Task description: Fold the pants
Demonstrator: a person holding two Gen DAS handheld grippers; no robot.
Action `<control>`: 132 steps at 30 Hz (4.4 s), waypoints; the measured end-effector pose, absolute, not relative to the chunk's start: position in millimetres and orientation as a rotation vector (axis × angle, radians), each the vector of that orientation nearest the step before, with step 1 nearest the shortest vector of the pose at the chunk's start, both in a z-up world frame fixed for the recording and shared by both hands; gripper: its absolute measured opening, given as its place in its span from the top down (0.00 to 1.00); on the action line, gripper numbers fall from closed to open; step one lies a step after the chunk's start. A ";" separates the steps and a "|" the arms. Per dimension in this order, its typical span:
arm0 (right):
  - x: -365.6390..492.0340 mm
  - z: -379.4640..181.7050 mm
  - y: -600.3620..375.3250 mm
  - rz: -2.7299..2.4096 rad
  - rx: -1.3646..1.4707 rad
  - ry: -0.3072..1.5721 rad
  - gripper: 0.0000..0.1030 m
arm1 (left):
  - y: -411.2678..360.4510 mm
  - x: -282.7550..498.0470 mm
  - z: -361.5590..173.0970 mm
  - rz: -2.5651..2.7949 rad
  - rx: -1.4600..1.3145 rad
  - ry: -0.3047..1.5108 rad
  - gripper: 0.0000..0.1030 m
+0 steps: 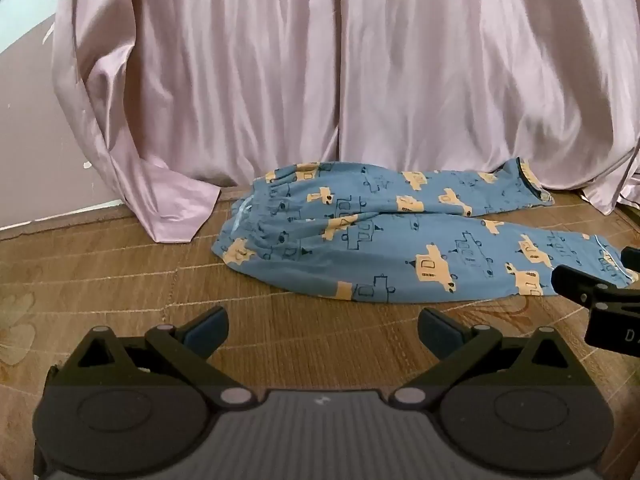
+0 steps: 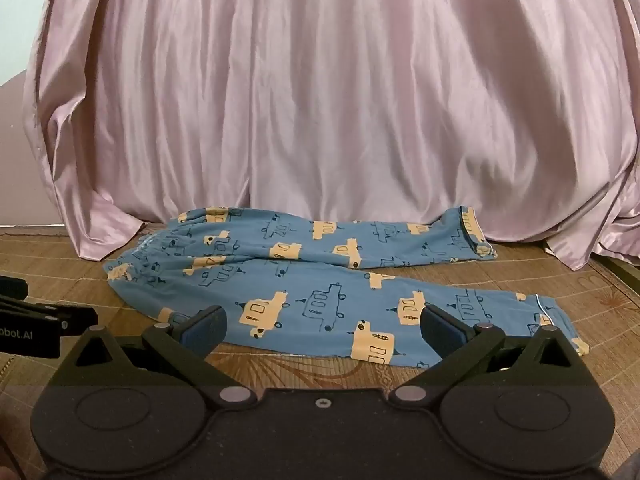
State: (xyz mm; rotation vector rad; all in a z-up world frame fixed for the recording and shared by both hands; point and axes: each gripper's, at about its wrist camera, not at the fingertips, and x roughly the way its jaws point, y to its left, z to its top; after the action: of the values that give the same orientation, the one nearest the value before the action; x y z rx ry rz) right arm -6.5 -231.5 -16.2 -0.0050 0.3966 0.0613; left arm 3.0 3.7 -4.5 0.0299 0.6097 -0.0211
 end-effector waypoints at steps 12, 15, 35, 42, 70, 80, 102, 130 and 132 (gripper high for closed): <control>-5.5 -17.2 -231.5 0.061 -0.006 0.400 0.00 | 0.5 2.1 -7.8 -0.001 0.014 0.613 0.00; -5.3 -17.7 -231.7 0.062 -0.005 0.401 0.00 | 2.4 3.0 -6.6 -0.003 0.012 0.615 0.00; -4.8 -18.6 -232.2 0.061 -0.005 0.406 0.00 | 4.8 3.7 -7.4 -0.001 0.019 0.619 0.00; -4.8 -18.6 -232.1 0.061 -0.005 0.407 0.00 | 4.7 3.5 -7.7 0.000 0.019 0.619 0.00; 53.6 1.1 -244.2 0.162 -0.122 0.522 0.01 | 4.9 57.8 -8.0 0.023 -0.095 0.907 0.00; 196.4 17.3 -236.0 0.192 -0.077 0.536 0.01 | 18.6 148.5 26.3 0.127 -0.089 0.940 0.00; 227.7 -62.4 -272.7 0.325 -0.029 0.383 0.00 | 15.7 325.5 0.6 0.008 0.194 0.871 0.00; 438.7 -28.7 -247.2 0.618 -0.155 0.760 0.13 | 39.4 425.2 -22.7 -0.377 0.358 0.826 0.15; 455.7 -29.0 -237.2 0.640 -0.153 0.777 0.21 | 40.1 428.5 -26.8 -0.394 0.352 0.846 0.24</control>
State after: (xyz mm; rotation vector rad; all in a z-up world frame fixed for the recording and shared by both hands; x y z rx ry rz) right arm 455.7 -237.2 -29.0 -0.1527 0.7774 0.6399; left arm 428.5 40.1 -26.8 0.3517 0.8458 -0.3939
